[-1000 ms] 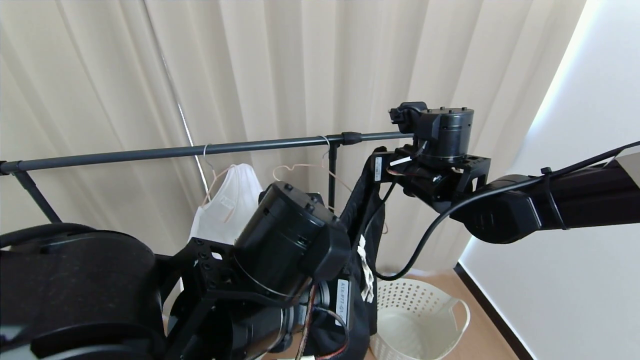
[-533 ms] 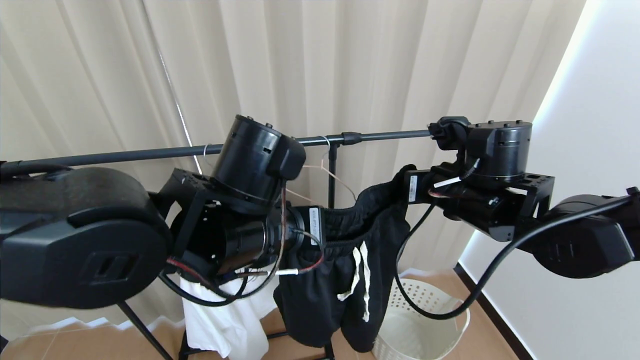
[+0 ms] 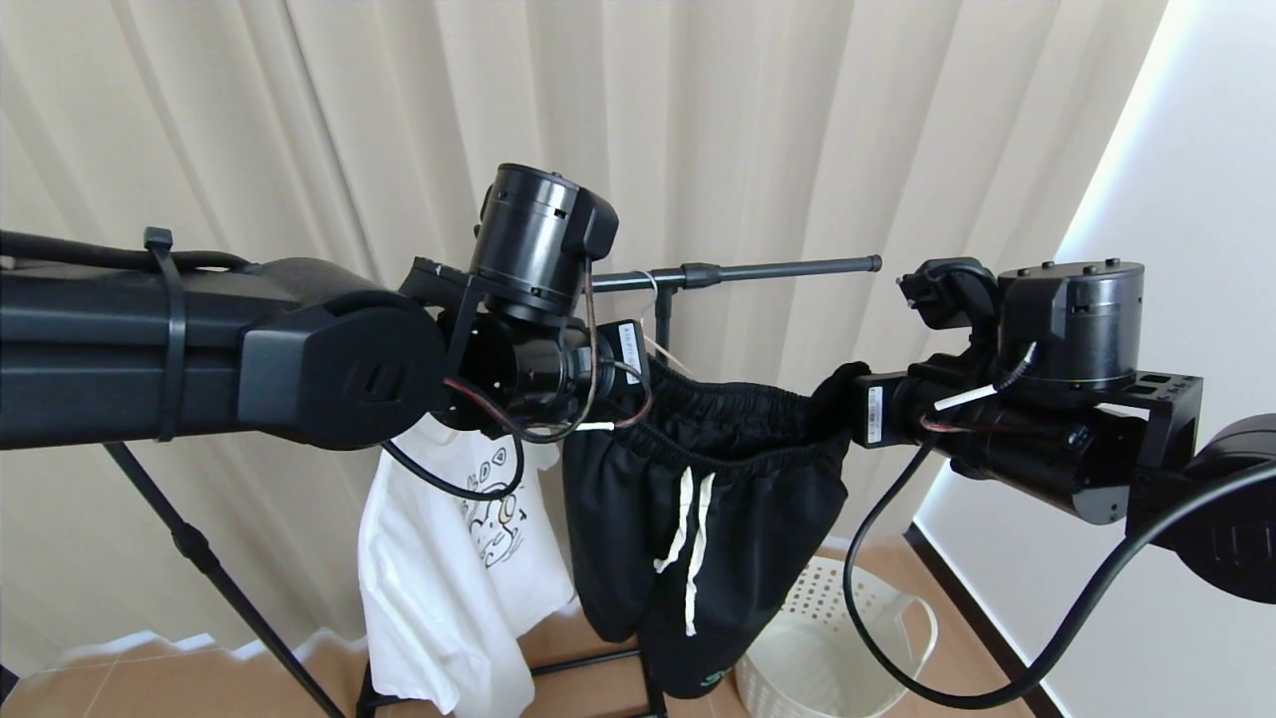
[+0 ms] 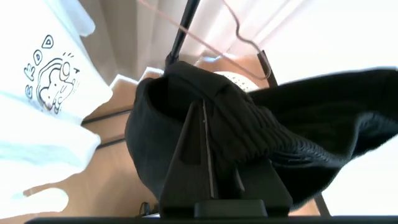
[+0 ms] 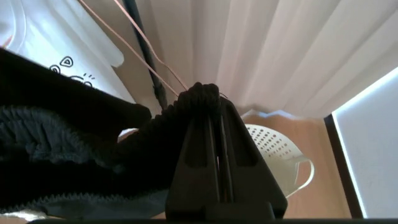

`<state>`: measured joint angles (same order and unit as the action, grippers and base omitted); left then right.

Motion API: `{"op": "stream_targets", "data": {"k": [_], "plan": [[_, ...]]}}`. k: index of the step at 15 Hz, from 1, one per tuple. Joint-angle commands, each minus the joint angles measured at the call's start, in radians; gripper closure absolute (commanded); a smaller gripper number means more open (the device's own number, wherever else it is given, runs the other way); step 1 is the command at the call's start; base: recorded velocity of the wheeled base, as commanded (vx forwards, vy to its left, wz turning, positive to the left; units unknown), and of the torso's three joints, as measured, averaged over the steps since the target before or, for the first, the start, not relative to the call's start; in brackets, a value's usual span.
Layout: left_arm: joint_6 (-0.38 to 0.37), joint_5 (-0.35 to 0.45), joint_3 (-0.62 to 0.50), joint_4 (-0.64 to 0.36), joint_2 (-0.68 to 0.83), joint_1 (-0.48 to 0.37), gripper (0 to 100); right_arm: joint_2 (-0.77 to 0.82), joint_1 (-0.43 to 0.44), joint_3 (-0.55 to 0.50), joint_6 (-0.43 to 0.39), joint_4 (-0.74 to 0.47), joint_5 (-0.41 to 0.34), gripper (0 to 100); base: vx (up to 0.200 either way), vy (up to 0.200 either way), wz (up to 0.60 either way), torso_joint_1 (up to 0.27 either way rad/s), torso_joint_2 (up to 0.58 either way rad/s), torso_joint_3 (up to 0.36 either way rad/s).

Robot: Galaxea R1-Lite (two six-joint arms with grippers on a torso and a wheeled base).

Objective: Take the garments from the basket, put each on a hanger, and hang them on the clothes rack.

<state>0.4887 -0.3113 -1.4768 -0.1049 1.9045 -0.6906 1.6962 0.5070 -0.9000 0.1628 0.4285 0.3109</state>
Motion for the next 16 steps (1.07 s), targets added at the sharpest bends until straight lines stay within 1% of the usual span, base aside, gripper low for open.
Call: {"op": "stream_targets", "data": {"k": [1, 4, 6, 9, 10, 12, 16], "plan": [[-0.006, 0.0, -0.025, 0.001, 0.016, 0.003, 100, -0.01, 0.001, 0.003, 0.0, -0.001, 0.001, 100, 0.0, 0.0, 0.0, 0.0, 0.0, 0.0], [-0.006, -0.005, -0.037, 0.001, 0.015, 0.013, 100, -0.012, 0.001, 0.009, -0.002, -0.001, 0.002, 100, 0.0, 0.0, 0.0, 0.0, 0.0, 0.0], [-0.006, -0.028, -0.06, 0.001, 0.016, 0.016, 100, -0.012, 0.001, 0.012, -0.005, -0.002, 0.002, 100, 0.0, 0.0, 0.0, 0.0, 0.0, 0.0], [-0.006, -0.028, -0.083, 0.002, 0.016, 0.014, 100, -0.013, 0.001, 0.021, -0.005, -0.001, 0.002, 100, 0.0, 0.0, 0.0, 0.0, 0.0, 0.0], [-0.006, -0.028, -0.085, 0.002, 0.016, 0.014, 100, -0.013, 0.001, 0.024, -0.006, -0.001, 0.004, 0, 0.0, 0.0, 0.0, 0.0, 0.0, 0.0], [-0.006, -0.029, -0.086, 0.004, 0.016, 0.014, 100, -0.013, 0.001, 0.026, -0.014, -0.002, 0.004, 0, 0.0, 0.0, 0.0, 0.0, 0.0, 0.0], [-0.006, -0.043, -0.131, 0.002, 0.019, 0.019, 100, -0.044, -0.015, 0.096, -0.106, -0.001, -0.006, 0, 0.0, 0.0, 0.0, 0.0, 0.0, 0.0]]}}
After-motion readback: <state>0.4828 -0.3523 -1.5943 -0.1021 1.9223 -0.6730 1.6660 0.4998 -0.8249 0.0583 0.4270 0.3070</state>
